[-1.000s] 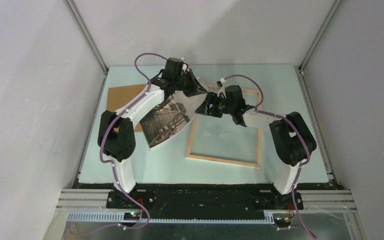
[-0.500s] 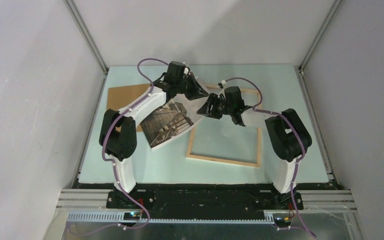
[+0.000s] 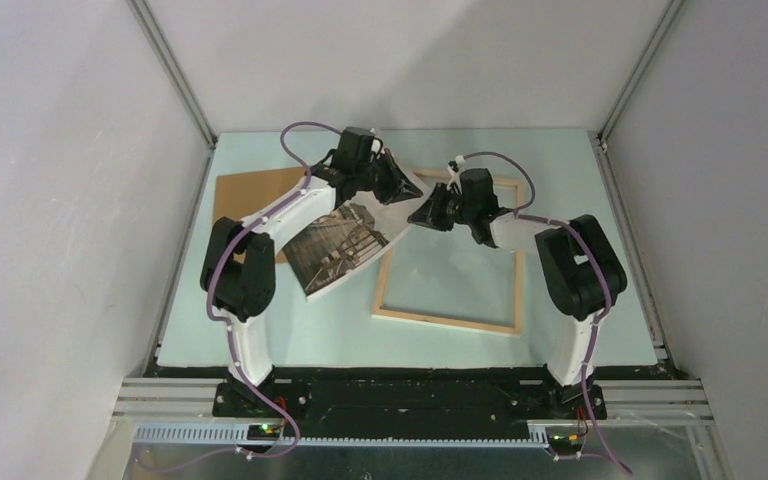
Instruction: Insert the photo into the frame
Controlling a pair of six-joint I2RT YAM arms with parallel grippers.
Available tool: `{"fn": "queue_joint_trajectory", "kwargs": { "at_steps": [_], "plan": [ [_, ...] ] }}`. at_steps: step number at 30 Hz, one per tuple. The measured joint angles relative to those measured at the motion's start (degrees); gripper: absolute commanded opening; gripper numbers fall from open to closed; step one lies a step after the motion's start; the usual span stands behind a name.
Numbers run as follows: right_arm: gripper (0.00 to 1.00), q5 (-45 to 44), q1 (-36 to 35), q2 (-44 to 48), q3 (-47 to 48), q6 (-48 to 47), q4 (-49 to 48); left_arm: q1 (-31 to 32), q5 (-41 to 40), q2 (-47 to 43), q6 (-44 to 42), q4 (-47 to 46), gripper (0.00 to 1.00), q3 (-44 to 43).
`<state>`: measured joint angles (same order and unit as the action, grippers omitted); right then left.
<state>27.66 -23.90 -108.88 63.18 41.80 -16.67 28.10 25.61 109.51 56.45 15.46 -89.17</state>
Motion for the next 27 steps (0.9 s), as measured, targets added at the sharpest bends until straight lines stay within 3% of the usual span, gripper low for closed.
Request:
{"fn": "queue_joint_trajectory", "kwargs": {
  "at_steps": [2, 5, 8, 9, 10, 12, 14, 20, 27],
  "plan": [
    [0.10, 0.0, 0.3, 0.0, 0.0, -0.1, 0.0, 0.0, 0.1, 0.0, -0.2, -0.2, 0.12, 0.4],
    [0.00, 0.0, 1.0, -0.1, 0.1, -0.2, 0.0, 0.0, 0.1, -0.1, -1.6, -0.4, 0.29, 1.3],
    [0.00, 0.0, 1.7, -0.3, 0.1, -0.3, 0.0, -0.3, 0.0, -0.6, -4.5, -0.5, 0.58, 2.8],
    [0.00, 0.1, 2.0, -0.3, 0.1, -0.3, 0.1, -0.5, 0.0, -0.9, -5.8, -0.4, 0.63, 3.3],
    [0.00, 0.2, 2.3, -0.3, 0.1, -0.3, 0.1, -0.6, -0.3, -1.2, -7.0, -0.4, 0.76, 3.8],
    [0.00, 0.5, 3.3, -0.3, 0.2, -0.2, 0.2, -1.0, -1.3, -2.4, -10.5, 0.4, 0.90, 5.2],
    [0.00, 0.9, 4.5, -0.3, 0.2, 0.1, 0.5, -1.2, -3.0, -4.1, -14.7, 1.6, 0.98, 6.1],
    [0.00, 1.7, 7.0, 2.2, 0.2, 2.6, 2.7, 0.0, -12.4, -10.6, -29.0, 4.3, 1.00, 7.7],
    [0.00, 3.7, 7.5, 9.4, 0.2, 6.6, 3.8, 10.1, -27.4, -14.9, -45.1, 4.8, 1.00, 7.8]
  ]
}}
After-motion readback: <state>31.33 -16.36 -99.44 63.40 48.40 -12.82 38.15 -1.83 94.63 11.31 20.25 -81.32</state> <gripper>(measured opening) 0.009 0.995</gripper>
